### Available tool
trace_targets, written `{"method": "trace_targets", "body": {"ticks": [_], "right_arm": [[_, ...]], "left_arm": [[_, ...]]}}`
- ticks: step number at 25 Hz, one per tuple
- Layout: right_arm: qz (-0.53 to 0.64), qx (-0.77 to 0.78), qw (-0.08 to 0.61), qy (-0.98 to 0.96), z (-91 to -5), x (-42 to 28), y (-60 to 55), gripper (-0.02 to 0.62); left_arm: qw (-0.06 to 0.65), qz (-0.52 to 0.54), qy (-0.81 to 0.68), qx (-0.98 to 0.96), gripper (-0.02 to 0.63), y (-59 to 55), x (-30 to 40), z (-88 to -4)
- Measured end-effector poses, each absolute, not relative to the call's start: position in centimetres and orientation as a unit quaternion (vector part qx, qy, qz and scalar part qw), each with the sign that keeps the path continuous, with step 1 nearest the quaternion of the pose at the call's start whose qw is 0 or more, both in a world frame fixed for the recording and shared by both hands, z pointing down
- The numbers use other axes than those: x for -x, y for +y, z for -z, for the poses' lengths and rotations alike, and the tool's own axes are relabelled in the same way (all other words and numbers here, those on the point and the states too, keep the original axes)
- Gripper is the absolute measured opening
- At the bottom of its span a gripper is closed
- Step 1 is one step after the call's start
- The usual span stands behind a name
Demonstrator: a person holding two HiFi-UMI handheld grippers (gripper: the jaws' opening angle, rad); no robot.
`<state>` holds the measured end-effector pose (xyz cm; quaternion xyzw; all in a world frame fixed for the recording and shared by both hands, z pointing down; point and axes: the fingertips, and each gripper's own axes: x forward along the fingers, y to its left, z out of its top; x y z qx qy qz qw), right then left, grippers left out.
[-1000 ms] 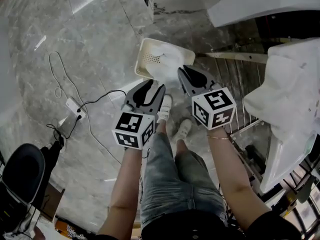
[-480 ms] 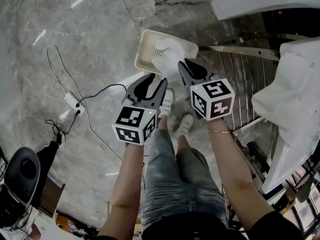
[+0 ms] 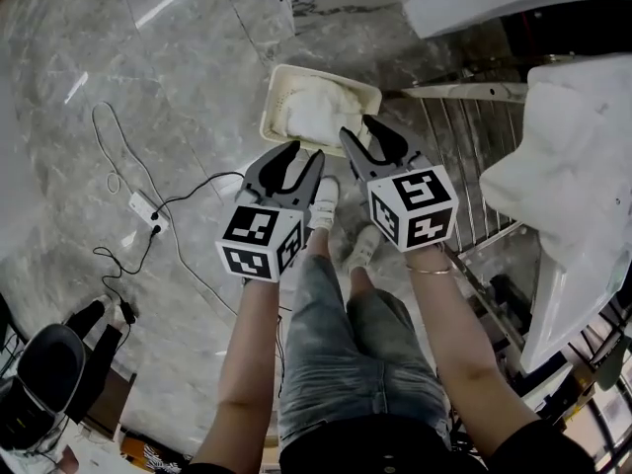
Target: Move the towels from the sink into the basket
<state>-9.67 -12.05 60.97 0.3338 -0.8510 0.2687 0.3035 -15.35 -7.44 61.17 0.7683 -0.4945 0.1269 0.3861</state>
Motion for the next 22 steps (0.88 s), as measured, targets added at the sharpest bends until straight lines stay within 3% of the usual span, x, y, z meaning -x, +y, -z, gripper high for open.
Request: {"method": "trace_targets", "body": {"ticks": [12,22], "right_arm": [[-0.248,-0.384,0.222,-0.861,-48.7,4.3,-10.9,0.149],[-0.199,-0.468,0.141,-0.849,-36.9,-4.3,-9.8,0.153]], "left_arm": [[0.295,-0.125,-0.455,-0.831,0.146,-8.9,10.4,-48.9],[0.22,-0.106,-0.407,-0.88,0.147,-10.1,3.7,-38.4]]}}
